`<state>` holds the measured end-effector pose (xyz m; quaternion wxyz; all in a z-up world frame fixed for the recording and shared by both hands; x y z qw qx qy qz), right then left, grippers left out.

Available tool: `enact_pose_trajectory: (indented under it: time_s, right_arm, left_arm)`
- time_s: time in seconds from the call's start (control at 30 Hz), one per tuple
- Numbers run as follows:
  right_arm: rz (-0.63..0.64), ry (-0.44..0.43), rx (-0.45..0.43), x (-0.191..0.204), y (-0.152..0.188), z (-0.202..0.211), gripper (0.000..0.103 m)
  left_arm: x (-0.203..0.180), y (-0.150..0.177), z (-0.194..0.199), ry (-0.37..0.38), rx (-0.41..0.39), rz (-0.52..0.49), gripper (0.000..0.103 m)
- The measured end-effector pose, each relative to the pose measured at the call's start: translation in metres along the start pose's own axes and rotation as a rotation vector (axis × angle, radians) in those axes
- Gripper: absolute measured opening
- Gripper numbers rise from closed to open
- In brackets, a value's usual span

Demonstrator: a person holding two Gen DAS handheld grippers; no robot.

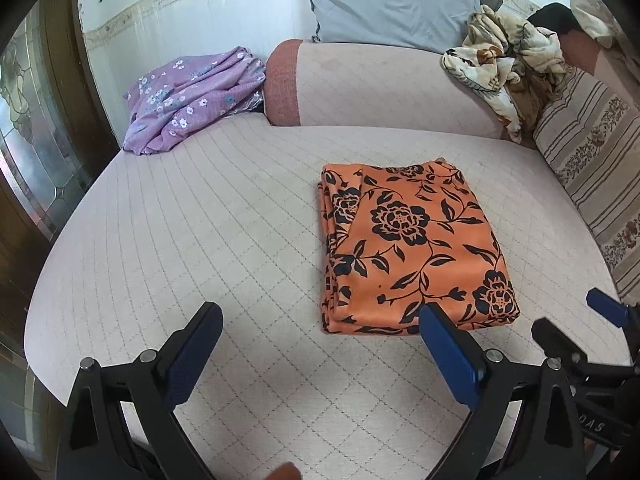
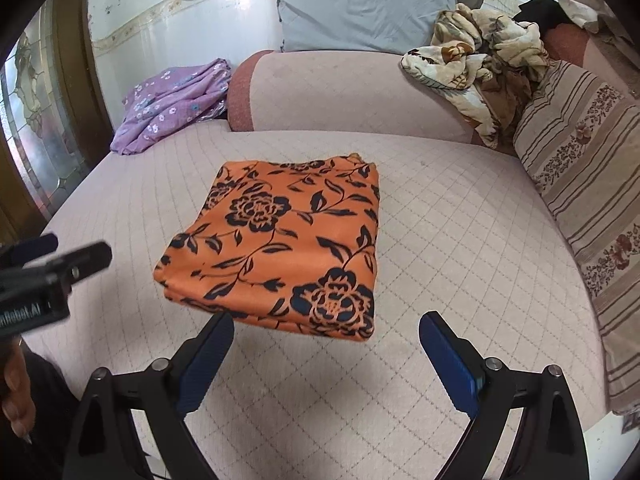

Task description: Fold small clothes

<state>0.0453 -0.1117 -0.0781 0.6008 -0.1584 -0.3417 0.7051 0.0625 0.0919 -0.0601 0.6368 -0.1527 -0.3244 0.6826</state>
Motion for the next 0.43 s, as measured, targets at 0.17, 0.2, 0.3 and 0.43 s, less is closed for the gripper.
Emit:
enact_pose_trajectory:
  time_s: [0.17,0.2,0.3,0.43]
  right_arm:
    - [0.002,0.004,0.008,0.001,-0.006,-0.006,0.096]
    - [0.002,0.004,0.010,0.001,-0.007,-0.007,0.096]
    - [0.003,0.002,0.017,0.002,-0.009,-0.011,0.096]
    - [0.004,0.003,0.022,0.003,-0.011,-0.016,0.096]
  left_arm:
    - [-0.002,-0.001,-0.005,0.000,0.003,-0.003,0.098]
    - [-0.003,-0.002,-0.005,0.002,-0.001,-0.004,0.098]
    - [-0.005,-0.006,-0.006,0.008,-0.006,-0.011,0.098]
    - [-0.007,-0.010,-0.008,0.010,-0.014,-0.014,0.098]
Point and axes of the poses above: each gripper's, at about its wrist camera, not at the fingertips, and z roughly against the way its jaws point, x to its left, y to its underside, the point moved 8 cm from there along -z, roughly the way its jaws point, and after that the axes turned 13 degrees about -y, right-handed, at the moved point
